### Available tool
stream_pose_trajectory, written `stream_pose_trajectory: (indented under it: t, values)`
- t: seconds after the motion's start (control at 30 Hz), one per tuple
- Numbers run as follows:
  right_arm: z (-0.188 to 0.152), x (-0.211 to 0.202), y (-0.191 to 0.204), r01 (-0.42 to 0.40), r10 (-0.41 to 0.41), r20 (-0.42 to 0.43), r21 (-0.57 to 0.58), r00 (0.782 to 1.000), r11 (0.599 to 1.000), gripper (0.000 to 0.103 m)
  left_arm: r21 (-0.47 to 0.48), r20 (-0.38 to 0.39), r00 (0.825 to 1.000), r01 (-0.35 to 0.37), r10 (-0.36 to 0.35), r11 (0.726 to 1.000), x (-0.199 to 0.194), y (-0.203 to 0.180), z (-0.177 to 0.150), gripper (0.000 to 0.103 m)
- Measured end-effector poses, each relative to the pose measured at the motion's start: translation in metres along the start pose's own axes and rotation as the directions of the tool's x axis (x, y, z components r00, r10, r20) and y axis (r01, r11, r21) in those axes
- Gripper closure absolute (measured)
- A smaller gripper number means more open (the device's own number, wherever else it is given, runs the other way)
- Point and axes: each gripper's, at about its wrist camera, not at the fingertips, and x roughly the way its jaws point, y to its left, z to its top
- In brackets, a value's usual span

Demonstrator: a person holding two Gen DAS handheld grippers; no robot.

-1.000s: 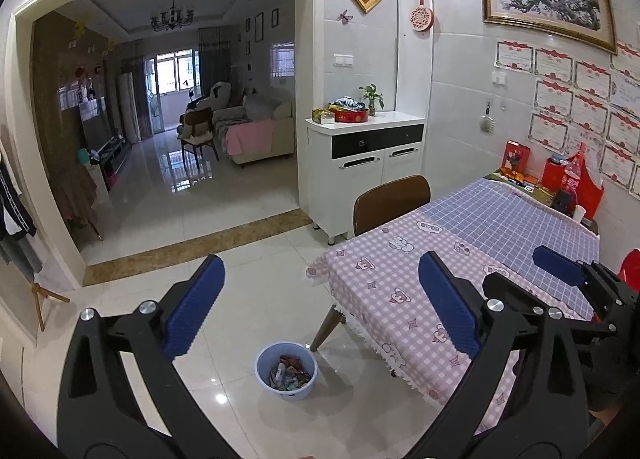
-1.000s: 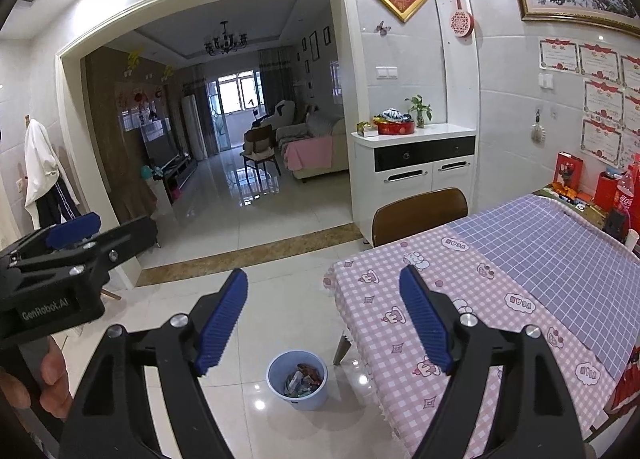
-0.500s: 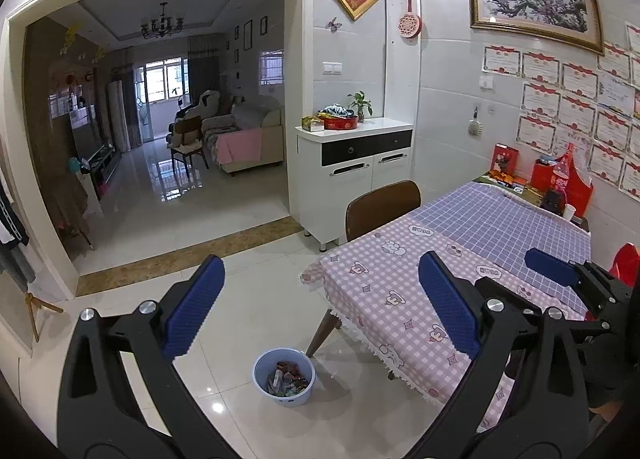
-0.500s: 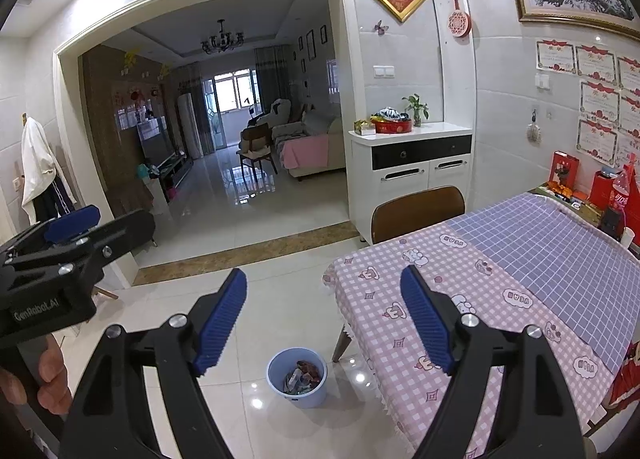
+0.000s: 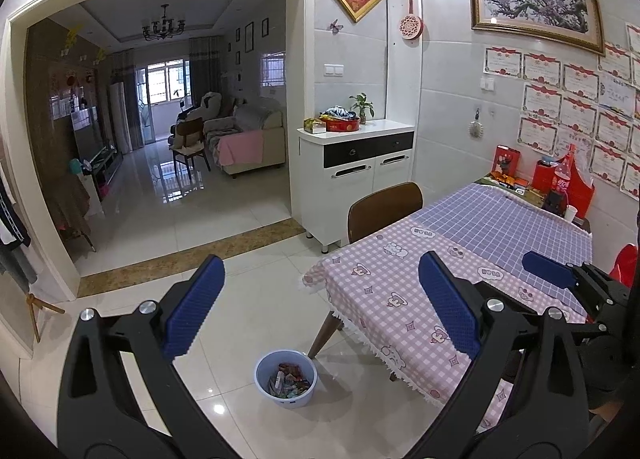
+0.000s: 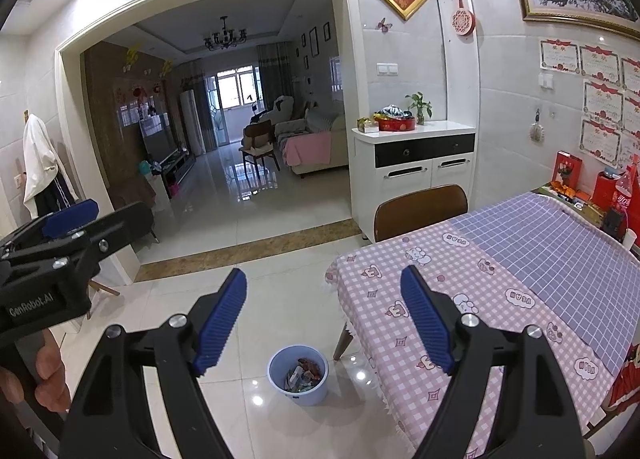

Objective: Collect trash

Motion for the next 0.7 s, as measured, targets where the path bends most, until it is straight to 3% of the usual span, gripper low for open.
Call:
stream_pose_trajectory:
  t: [0.7]
  values:
    - [-0.0049, 0.0041, -0.0009, -0.009, 0.009, -0.017, 0.001, 1.0, 1.0, 0.025, 0.003, -0.006, 1.0, -0.004, 0.004, 1.0, 0.0046, 0.002, -0.0004, 0.007]
